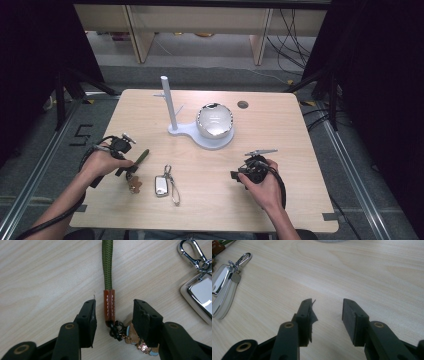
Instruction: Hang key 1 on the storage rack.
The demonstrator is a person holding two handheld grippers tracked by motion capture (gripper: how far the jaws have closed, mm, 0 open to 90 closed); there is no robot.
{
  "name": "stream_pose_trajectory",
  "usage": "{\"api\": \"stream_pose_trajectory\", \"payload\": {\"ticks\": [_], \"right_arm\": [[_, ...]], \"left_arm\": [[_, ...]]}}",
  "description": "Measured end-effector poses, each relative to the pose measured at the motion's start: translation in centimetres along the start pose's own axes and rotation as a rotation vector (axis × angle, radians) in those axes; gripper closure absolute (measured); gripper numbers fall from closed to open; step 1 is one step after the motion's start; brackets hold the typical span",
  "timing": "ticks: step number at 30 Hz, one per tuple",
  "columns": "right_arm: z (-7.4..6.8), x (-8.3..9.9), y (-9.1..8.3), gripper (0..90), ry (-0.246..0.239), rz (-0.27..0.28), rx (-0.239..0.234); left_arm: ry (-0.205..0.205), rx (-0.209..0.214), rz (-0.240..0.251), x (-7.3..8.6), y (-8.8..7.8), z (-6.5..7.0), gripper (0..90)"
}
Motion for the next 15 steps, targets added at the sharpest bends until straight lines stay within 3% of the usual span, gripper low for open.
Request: {"api": "stream_pose_trajectory", "payload": {"ticks": [1, 2, 3, 4, 6, 11, 12, 15], "right_arm": [[0.01, 0.01, -0.01, 60.7, 0.003, 0.001, 0.011], [-0.39, 0.04, -0.04, 60.6, 0.053, -0.001, -0.005], [0.05, 0.07, 0.09, 60.6, 0.0, 0.015, 0.007], [0.14, 0.09, 0.11, 60.5, -0.01, 0.018, 0.01], [0.11, 0.06, 0.02, 60.4, 0.002, -0.01, 0.011], [0.09, 0.09, 0.04, 60.3, 0.008, 0.017, 0.006], [0.14, 0.05, 0.01, 60.3, 0.006, -0.005, 0.008], [0.16, 0.06, 0.03, 60.2, -0.006, -0.007, 0.01]], "left_arm": [[0.016, -0.008, -0.005, -0.17, 0.08, -0.15, 54.9], [0.001, -0.011, -0.016, -0.22, 0.17, -0.1, 55.5], [0.0, -0.017, -0.027, -0.26, 0.27, -0.12, 56.3], [0.011, -0.02, -0.045, -0.32, 0.31, -0.21, 56.9], [0.022, -0.022, -0.064, -0.35, 0.43, -0.27, 58.3], [0.037, -0.032, -0.076, -0.44, 0.58, -0.25, 61.7], [0.043, -0.036, -0.087, -0.49, 0.58, -0.33, 62.1], [0.03, -0.041, -0.095, -0.55, 0.73, -0.42, 63.4]]}}
Point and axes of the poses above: each handheld gripper's, and its own axes: y roughly forward along the jaws, x roughly out of its underside, z roughly to its right, the point moved 1 cm from there along y, roughly forward along the jaws, and after that the axes turned 9 degrees about -y, right-handed, at the moved point
